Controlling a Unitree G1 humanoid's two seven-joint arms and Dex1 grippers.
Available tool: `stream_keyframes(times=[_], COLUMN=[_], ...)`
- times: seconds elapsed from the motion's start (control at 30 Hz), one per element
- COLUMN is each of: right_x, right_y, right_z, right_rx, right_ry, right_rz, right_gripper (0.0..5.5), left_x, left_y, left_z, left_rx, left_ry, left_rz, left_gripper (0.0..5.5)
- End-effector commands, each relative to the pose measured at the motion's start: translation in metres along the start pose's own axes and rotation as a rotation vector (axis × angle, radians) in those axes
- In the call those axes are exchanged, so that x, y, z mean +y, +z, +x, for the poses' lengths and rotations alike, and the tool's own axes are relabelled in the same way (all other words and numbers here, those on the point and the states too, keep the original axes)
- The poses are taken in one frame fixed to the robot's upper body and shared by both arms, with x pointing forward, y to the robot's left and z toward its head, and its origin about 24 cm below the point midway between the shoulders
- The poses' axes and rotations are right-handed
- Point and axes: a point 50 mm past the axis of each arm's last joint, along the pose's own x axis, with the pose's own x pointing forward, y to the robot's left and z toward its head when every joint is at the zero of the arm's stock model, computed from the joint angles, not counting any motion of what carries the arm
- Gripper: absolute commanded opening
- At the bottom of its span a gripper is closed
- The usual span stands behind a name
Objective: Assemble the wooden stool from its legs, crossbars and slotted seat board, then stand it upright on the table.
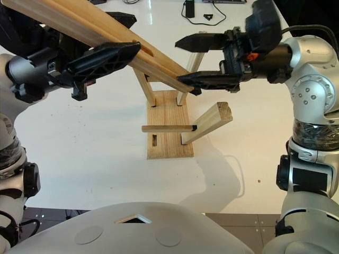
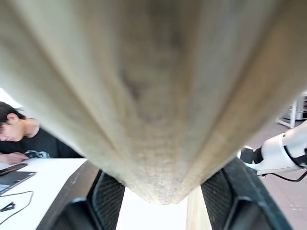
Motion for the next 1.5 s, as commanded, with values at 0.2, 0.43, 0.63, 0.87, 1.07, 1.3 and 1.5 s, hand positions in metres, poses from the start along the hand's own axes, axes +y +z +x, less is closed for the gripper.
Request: stream_keyframes(times=[0.2, 0.43, 0.63, 0.87, 1.07, 1.3, 1.5], right_x=[-0.001, 0.006, 0.007, 0.003, 0.001, 0.0, -0.001], right_y=[-0.007, -0.009, -0.01, -0.015, -0.018, -0.02, -0.021], right_z=[-0.031, -0.058, -0.069, -0.067, -0.067, -0.065, -0.064], right_rx=[-0.062, -0.061, -0.041, -0.018, -0.004, -0.006, -0.003], right_ry=[-0.183, -0.301, -0.343, -0.339, -0.331, -0.328, -0.332], right_rz=[0.038, 0.048, 0.059, 0.067, 0.071, 0.076, 0.075], right_gripper=[3.19, 3.19, 3.19, 3.19, 3.19, 3.19, 3.19], left_x=[0.003, -0.008, -0.021, -0.024, -0.032, -0.039, -0.048], left_y=[0.019, -0.015, -0.052, -0.082, -0.092, -0.096, -0.107], left_z=[-0.02, -0.062, -0.078, -0.08, -0.074, -0.07, -0.072], left_rx=[0.084, 0.381, 0.476, 0.502, 0.461, 0.458, 0.519], left_ry=[0.039, 0.078, 0.053, 0.073, 0.071, 0.037, -0.013], left_rz=[0.123, 0.183, 0.099, 0.063, 0.038, 0.015, -0.022], left_gripper=[2.04, 2.04, 2.04, 2.04, 2.04, 2.04, 2.04])
